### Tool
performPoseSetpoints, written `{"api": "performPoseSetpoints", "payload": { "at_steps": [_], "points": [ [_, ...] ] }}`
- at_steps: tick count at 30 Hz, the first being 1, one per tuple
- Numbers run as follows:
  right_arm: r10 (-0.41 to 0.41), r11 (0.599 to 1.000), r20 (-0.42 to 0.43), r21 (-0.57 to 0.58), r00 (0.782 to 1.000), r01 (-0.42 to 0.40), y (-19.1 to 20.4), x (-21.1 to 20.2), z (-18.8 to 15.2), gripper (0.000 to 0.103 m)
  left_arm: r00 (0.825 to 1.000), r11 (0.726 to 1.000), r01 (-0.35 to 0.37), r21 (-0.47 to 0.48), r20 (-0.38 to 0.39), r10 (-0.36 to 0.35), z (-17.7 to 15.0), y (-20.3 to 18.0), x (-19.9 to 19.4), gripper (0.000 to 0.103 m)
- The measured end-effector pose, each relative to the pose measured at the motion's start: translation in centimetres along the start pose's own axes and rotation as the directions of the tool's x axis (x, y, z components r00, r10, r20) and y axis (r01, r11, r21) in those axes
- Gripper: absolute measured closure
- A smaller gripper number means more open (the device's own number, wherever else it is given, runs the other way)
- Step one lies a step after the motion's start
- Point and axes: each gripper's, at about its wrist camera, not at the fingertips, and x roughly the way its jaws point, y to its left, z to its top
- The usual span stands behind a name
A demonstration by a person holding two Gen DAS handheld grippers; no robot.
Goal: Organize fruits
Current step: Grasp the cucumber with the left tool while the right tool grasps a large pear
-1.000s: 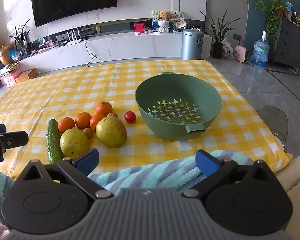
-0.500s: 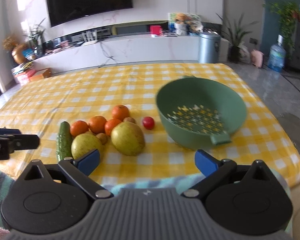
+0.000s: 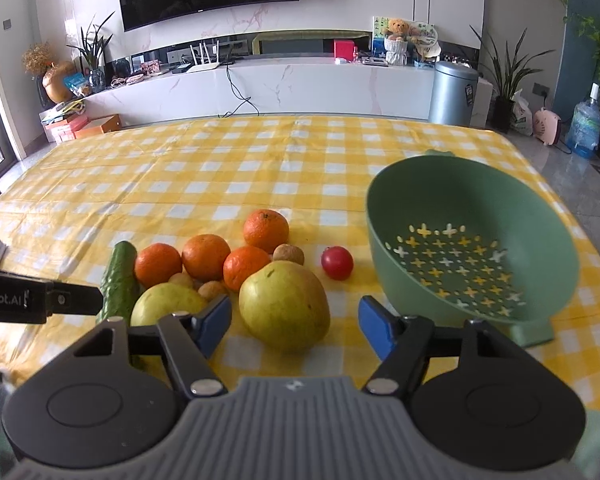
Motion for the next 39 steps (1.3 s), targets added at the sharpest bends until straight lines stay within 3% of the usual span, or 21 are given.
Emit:
{"api": "performPoseSetpoints", "payload": {
  "at_steps": [8,19,26,39],
  "points": [
    [0.016,0.999,-0.011,0.052,1.000,-0.016,-0.5,2.8,0.2,0.039,0.999,0.996,0.008,-0.086,-0.030,-0.011,0.1,1.4,2.9,0.044],
    [0.056,0.995,-0.043,0.083,0.997,-0.053,-0.4,4.7,0.0,0.039,0.999,0.993,0.002,-0.116,-0.042,-0.007,0.1,2.2,5.4,0.039],
    [0.068,0.990,-0.094,0.132,0.993,-0.055,-0.6,6.3,0.2,0.038,0.999,0.992,0.010,-0.127,-0.034,-0.015,-0.2,2.5,5.7,0.051],
    [0.055,0.991,-0.084,0.126,0.995,-0.044,-0.6,6.3,-0.1,0.040,0.999,0.989,0.009,-0.151,-0.029,-0.014,-0.3,2.6,5.5,0.054]
  ]
}}
